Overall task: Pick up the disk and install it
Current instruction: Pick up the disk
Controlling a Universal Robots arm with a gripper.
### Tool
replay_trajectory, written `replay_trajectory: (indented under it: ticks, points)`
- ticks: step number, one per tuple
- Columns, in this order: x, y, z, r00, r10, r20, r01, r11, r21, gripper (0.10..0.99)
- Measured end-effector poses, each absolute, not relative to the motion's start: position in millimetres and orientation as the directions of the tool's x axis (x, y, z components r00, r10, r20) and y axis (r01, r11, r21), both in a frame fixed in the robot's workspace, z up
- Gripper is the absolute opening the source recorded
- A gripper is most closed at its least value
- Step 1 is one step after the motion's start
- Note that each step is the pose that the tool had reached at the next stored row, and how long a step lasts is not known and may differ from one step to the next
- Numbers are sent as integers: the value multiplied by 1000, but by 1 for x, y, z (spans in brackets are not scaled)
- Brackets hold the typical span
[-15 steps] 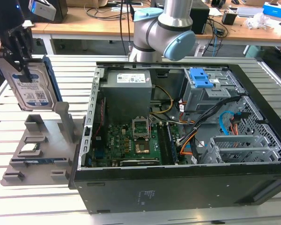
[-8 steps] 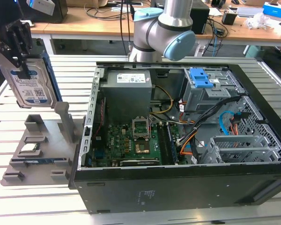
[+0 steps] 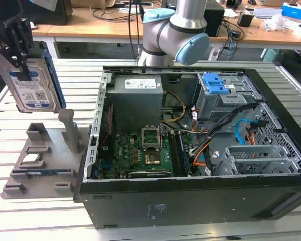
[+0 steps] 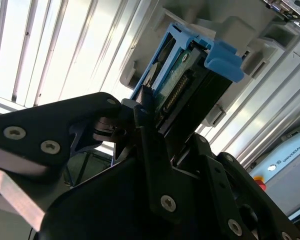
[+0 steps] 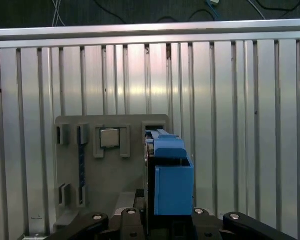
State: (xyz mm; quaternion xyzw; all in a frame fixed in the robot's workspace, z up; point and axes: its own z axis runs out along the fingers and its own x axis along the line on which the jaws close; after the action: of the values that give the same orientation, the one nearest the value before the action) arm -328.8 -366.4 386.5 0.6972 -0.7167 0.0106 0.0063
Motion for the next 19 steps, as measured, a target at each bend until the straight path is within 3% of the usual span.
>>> replay_trajectory:
  ticks: [19]
  points:
    - [-329, -366, 419, -28, -999, 24, -1000, 28, -6, 353]
